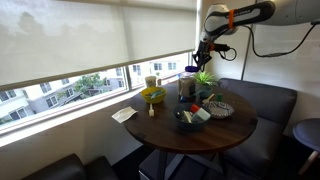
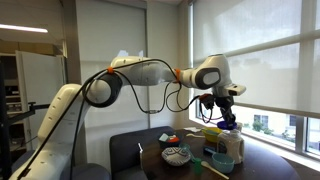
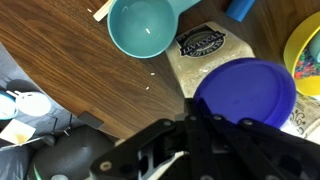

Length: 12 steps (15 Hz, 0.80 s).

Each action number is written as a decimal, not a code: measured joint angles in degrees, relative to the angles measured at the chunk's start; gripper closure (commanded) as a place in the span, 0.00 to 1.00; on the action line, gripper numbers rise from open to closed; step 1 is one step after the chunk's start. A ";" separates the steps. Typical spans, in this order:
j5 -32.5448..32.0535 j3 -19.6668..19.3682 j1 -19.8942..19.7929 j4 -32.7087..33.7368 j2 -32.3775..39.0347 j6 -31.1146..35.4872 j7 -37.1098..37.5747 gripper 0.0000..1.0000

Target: Put the dark blue lid on top of the glass container

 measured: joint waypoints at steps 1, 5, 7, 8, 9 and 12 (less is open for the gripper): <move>-0.09 -0.08 0.02 0.67 0.11 -1.53 0.00 0.99; 0.21 -0.55 -0.45 3.65 1.31 -5.14 0.12 0.99; 0.60 -0.59 -1.15 5.08 2.88 -5.06 0.62 0.99; 0.89 -0.59 -1.46 5.81 3.87 -4.79 0.84 0.99; 1.16 -0.59 -1.71 6.61 4.87 -4.23 1.09 0.99; 1.61 -0.55 -1.94 9.09 7.57 -1.92 1.53 0.99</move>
